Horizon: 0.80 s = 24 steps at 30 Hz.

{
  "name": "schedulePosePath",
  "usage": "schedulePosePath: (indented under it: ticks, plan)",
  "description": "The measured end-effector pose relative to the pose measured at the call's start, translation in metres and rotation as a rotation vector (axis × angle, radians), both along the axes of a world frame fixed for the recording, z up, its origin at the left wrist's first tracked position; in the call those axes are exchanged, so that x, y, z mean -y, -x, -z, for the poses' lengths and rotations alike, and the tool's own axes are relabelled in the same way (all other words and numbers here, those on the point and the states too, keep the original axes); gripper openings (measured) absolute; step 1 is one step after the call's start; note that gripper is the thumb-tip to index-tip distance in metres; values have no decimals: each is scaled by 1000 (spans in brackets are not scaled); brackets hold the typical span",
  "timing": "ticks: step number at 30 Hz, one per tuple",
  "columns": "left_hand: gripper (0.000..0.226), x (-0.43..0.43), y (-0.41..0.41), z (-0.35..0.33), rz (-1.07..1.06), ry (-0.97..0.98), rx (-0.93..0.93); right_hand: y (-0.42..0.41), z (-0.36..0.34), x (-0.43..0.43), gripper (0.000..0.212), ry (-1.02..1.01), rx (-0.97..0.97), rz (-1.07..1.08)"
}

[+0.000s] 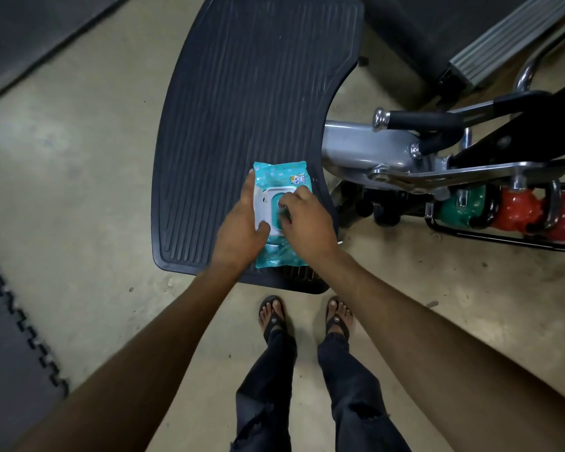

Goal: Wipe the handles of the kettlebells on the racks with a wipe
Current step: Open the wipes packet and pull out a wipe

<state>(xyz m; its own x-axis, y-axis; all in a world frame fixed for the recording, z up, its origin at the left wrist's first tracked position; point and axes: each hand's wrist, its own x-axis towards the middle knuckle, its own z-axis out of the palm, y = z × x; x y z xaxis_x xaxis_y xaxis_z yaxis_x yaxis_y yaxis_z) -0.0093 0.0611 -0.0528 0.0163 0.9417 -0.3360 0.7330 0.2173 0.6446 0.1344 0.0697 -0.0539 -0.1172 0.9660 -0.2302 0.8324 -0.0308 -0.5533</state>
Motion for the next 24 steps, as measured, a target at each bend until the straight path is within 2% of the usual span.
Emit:
schedulePosePath:
  ticks: [2, 7, 17, 21, 24]
  plan:
    - [92, -1, -3, 1, 12, -23, -10, 0, -2, -4, 20, -9, 97, -100]
    - [99, -3, -4, 5, 28, -38, -72, -2, -6, -12, 25, -3, 105, -69]
    - [100, -3, -4, 7, 12, -45, -150, 9, -8, -27, 35, 6, 330, -316]
    - [99, -4, -3, 7, 2, -40, -158, 4, -8, -28, 29, 32, 226, -222]
    - [99, -5, -3, 7, -3, -42, -173, -6, -7, -28, 13, 54, 85, -142]
